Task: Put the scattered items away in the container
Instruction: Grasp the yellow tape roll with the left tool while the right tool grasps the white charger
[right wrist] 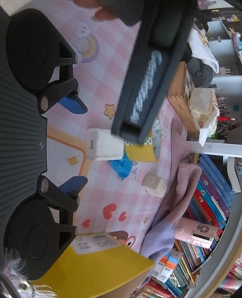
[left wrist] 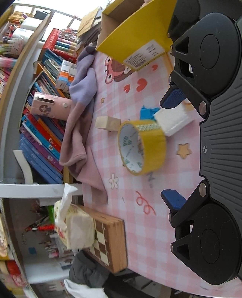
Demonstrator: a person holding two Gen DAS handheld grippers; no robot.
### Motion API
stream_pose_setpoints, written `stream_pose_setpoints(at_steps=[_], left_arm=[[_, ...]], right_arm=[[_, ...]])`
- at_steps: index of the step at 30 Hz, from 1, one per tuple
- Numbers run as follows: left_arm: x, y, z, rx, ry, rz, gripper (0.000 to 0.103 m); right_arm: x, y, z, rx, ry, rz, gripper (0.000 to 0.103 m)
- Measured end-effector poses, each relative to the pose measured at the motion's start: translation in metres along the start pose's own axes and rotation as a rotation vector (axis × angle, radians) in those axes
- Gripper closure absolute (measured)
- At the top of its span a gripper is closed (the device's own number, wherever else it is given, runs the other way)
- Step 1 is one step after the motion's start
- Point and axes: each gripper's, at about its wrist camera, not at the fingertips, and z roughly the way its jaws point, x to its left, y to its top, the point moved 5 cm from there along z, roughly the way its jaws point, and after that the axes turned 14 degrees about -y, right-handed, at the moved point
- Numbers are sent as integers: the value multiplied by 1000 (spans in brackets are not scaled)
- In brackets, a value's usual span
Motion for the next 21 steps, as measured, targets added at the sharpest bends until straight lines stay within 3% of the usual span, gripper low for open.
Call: stream_pose_setpoints(at_steps=[5, 11, 21], left_arm=[[11, 14, 33, 22, -8, -32, 4], [22, 25, 64, 54, -22, -76, 4], [32, 30, 83, 80, -51, -156, 5]], right_arm=[[4, 11, 22, 14, 5, 6, 34], [4, 24, 44, 38, 18, 43, 47], [6, 26, 50, 50, 60, 29, 60]])
